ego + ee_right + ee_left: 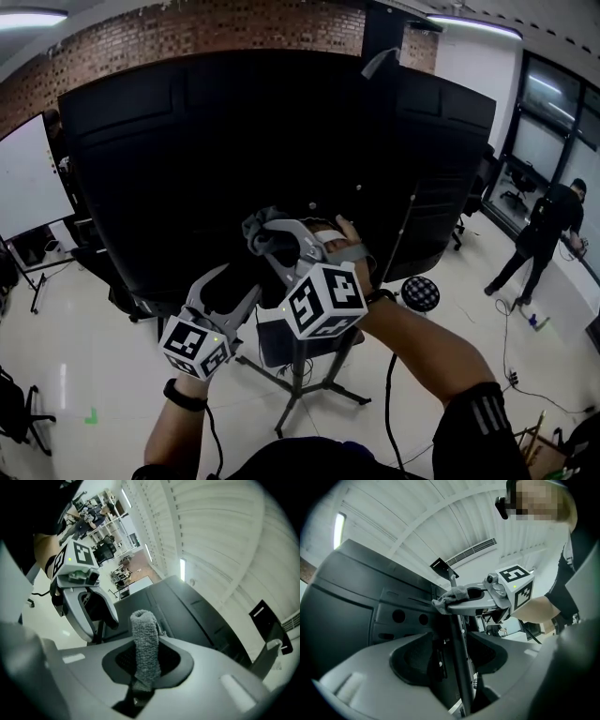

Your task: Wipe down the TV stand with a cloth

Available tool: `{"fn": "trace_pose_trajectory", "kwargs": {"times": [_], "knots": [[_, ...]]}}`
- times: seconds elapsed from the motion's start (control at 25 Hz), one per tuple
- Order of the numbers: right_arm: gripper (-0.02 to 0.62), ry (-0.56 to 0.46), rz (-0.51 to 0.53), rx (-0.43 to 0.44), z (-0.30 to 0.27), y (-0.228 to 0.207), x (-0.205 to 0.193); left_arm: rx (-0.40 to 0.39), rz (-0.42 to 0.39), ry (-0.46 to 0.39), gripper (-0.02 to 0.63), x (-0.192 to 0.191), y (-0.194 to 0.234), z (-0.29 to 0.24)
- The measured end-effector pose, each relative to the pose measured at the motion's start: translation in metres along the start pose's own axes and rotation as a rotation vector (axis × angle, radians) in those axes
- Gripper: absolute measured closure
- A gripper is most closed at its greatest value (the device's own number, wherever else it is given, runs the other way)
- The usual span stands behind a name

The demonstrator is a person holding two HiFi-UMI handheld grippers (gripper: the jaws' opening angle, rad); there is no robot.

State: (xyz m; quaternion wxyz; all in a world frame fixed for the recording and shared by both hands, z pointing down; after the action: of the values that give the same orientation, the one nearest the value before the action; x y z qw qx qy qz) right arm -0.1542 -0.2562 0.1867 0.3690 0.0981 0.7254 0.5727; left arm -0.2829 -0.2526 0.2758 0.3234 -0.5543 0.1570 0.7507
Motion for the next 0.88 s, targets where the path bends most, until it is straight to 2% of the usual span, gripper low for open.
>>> {"fn": "trace_pose_trajectory", "kwargs": {"times": [0.12,0.28,0.44,0.56,0.72,0.88], "knots": [[0.546,-0.046,-0.039,-0.043,0.021,-0.021,-0.012,0.004,-0.009,-0.015,0.351,0.008,-0.01,-0.01],[0.546,-0.125,-0.04,-0.102,0.043,-0.049,-0.026,0.01,-0.028,-0.025,0.351,0.024,-0.026,-0.029],[0.546,-0.208,-0.104,-0.149,0.064,-0.074,-0.037,0.02,-0.045,-0.041,0.351,0.034,-0.04,-0.048],[0.546,-0.251,-0.148,-0.151,0.071,-0.087,-0.048,0.036,-0.05,-0.04,0.351,0.035,-0.047,-0.061],[0.546,-0.251,-0.191,-0.142,0.064,-0.091,-0.074,0.071,-0.049,-0.026,0.351,0.03,-0.053,-0.072],[0.546,-0.312,-0.257,-0.123,0.06,-0.092,-0.089,0.099,-0.049,-0.005,0.354,0.017,-0.054,-0.079]]}}
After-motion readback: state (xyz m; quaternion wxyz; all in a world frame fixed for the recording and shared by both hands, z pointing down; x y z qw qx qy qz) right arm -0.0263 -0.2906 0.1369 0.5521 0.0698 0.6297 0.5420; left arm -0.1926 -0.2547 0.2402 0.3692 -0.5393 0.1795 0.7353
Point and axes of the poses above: the fingertips, and each gripper's own axes: z backward along the fingers, y to its left, x out of its top, the point moved 9 cm from there along z, backward along the fingers, and after that the axes turned 7 degrees about -y, right-handed, at the moved point
